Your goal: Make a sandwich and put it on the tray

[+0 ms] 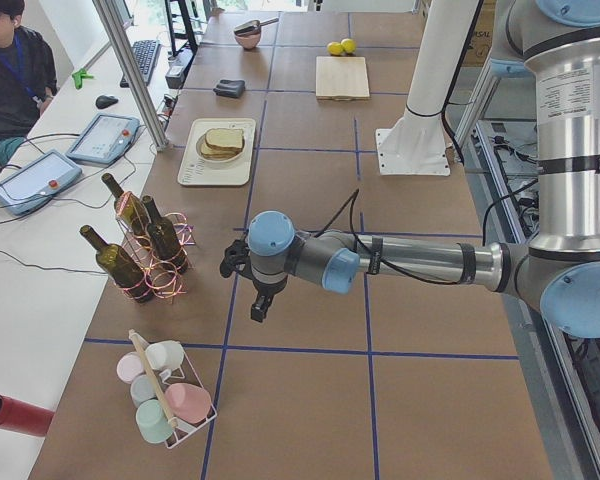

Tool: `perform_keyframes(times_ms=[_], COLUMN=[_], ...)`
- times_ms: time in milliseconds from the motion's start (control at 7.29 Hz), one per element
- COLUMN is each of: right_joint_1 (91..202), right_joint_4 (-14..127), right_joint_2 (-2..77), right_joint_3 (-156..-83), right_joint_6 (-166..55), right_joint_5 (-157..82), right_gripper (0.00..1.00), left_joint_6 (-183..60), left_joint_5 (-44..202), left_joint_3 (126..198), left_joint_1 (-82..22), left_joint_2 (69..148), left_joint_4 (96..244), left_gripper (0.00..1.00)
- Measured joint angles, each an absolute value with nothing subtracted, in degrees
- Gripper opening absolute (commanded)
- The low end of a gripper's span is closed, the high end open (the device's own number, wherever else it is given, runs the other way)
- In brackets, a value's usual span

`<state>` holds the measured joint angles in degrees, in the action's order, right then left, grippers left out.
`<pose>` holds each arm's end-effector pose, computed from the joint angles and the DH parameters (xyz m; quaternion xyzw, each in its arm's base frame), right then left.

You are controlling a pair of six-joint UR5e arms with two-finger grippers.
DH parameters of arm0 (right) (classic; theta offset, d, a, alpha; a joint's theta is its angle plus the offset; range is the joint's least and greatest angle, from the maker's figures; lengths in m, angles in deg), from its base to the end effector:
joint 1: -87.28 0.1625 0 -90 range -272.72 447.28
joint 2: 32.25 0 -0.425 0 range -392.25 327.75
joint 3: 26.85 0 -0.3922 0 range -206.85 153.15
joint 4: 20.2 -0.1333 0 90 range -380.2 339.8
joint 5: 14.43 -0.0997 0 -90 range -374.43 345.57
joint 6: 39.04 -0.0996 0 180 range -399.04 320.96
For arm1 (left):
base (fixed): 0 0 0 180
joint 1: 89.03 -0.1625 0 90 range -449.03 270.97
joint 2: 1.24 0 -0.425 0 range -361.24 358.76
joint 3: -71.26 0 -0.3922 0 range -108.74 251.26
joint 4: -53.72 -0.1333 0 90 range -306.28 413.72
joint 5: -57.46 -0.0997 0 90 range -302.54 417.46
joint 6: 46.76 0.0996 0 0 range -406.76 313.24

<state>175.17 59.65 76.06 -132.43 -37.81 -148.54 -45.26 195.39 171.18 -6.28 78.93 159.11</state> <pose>0.0504 -0.3684 0.6427 0.0571 -0.3752 -0.0512 0.9238 -0.0042 -0.4376 0.6183 0.1027 0.4081 0.1236 0.8987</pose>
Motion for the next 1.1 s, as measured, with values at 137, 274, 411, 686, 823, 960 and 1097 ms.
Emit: perform_keyframes(times_ms=[137,274,411,686,823,960,1097], right_joint_1=[175.16,175.16,175.17,175.17,175.17,175.17,175.17], right_joint_4=[59.63,59.61,59.61,59.61,59.59,59.55,59.53], right_joint_2=[76.12,76.19,76.27,76.36,76.42,76.44,76.49], right_joint_3=[-132.46,-132.51,-132.57,-132.64,-132.65,-132.62,-132.59], right_joint_6=[-37.81,-37.81,-37.81,-37.81,-37.81,-37.81,-37.81], right_joint_5=[-148.6,-148.67,-148.77,-148.85,-148.88,-148.89,-148.89], right_gripper=[1.0,1.0,1.0,1.0,1.0,1.0,1.0], left_joint_6=[-44.48,-43.99,-43.8,-41.79,-38.46,-36.01,-34.97], left_joint_5=[195.43,195.44,195.42,195.26,195.14,195.13,195.19], left_joint_3=[171.18,171.21,171.2,171.62,171.95,172.14,172.06], left_joint_1=[-6.18,-6.06,-6.0,-6.04,-4.67,-1.62,1.54], left_joint_2=[78.19,77.36,76.87,76.98,77.2,77.36,77.38], left_joint_4=[159.12,159.13,158.96,154.62,151.56,149.23,148.19], left_gripper=[1.0,1.0,1.0,1.0,1.0,1.0,1.0])
